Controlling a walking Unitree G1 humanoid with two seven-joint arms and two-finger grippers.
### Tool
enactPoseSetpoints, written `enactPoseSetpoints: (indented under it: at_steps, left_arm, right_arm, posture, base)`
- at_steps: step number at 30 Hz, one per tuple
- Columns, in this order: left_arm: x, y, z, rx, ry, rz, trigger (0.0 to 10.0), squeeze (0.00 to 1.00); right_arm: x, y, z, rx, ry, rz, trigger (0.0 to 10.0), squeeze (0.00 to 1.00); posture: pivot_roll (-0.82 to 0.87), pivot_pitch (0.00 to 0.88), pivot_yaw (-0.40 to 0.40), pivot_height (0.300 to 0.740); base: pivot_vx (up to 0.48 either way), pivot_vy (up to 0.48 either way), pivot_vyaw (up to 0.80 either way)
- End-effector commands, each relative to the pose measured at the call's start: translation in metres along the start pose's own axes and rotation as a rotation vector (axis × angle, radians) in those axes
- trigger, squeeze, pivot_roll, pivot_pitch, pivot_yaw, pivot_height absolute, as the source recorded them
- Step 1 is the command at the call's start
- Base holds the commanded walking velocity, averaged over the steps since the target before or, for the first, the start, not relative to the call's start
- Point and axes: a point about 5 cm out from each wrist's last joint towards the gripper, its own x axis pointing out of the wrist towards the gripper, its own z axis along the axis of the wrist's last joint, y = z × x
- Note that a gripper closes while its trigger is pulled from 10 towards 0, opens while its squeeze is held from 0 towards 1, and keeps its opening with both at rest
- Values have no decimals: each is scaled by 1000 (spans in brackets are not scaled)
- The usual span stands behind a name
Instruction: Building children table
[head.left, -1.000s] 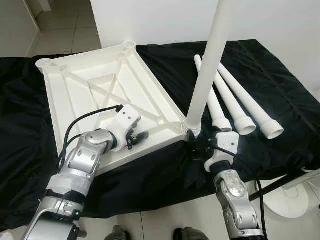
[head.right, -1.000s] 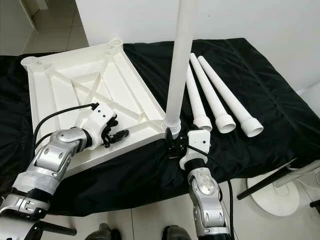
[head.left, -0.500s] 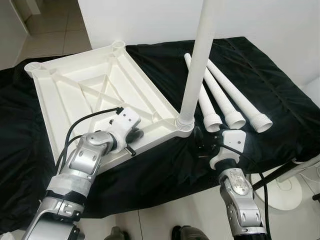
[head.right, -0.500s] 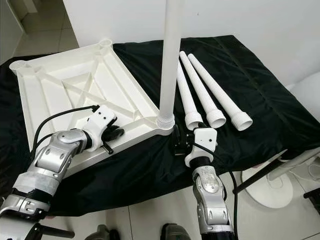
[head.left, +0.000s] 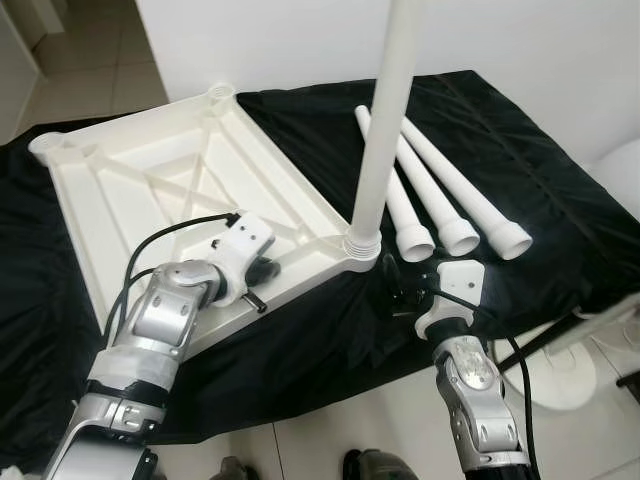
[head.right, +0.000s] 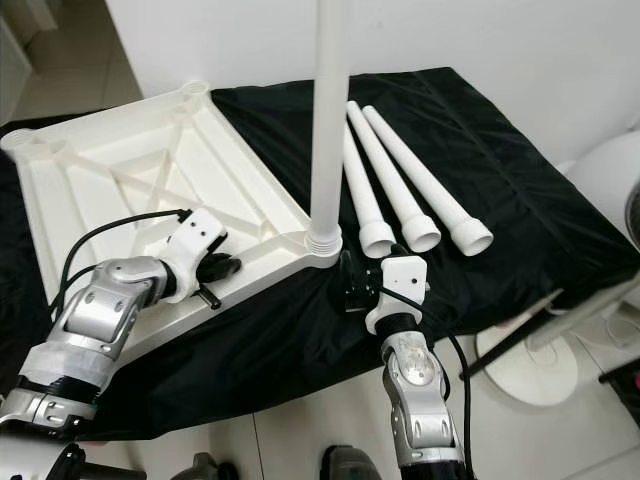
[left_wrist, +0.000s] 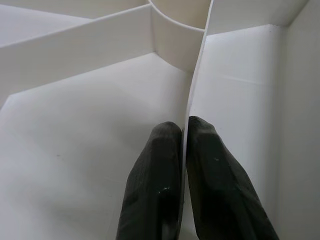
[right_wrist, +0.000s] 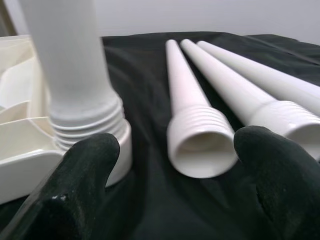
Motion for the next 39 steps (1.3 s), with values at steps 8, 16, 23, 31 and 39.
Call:
enactPoseSetpoints:
  at_steps: [8, 16, 23, 31, 39]
  left_arm:
    - [-41, 41, -30, -83, 153, 474, 0, 0]
    - [-38, 28, -23, -20, 89, 345, 10000, 1000]
    - [-34, 28, -15, 15, 91, 344, 10000, 0]
    - [-27, 18, 0, 43, 16, 284, 10000, 0]
    - [-34, 17, 21, 26, -121, 173, 10000, 0]
  right_arm:
    - [-1, 3, -5, 2, 8, 1, 10000, 0]
    - [1, 6, -6, -3, 8, 18, 10000, 0]
    - [3, 5, -6, -7, 9, 21, 10000, 0]
    - [4, 5, -6, -9, 6, 17, 10000, 0]
    - [4, 5, -6, -12, -1, 7, 10000, 0]
  posture:
    - [-72, 80, 54, 740]
    - [-56, 97, 46, 740]
    - [-50, 104, 43, 740]
    - [-54, 106, 48, 740]
    - [-59, 105, 56, 740]
  base:
    - [0, 0, 0]
    - [0, 0, 0]
    - [0, 0, 0]
    - [0, 0, 0]
    - [0, 0, 0]
